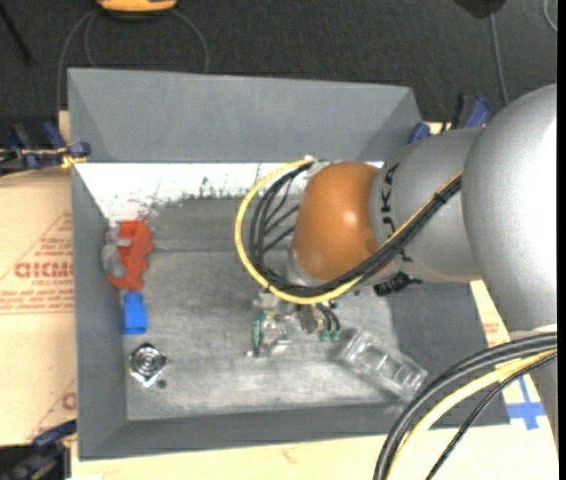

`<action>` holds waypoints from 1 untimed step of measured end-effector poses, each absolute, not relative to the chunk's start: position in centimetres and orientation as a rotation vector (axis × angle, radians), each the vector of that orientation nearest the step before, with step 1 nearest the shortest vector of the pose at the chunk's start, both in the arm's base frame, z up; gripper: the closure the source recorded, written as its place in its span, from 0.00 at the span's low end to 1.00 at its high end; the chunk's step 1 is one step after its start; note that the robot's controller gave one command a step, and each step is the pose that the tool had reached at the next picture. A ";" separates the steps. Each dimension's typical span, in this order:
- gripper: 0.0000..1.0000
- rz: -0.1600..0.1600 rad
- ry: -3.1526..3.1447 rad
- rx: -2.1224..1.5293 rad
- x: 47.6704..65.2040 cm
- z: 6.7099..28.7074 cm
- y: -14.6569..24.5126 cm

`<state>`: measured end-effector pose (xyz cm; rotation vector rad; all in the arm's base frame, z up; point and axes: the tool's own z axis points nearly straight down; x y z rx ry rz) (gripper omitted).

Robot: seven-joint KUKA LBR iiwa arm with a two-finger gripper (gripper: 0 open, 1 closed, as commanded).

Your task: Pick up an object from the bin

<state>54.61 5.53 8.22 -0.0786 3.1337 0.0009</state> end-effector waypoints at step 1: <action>1.00 0.005 3.130 -0.058 54.7 19.7 5.7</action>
Offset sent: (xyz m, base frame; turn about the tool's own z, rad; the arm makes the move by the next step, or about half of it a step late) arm -0.0019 0.0018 0.1092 0.0172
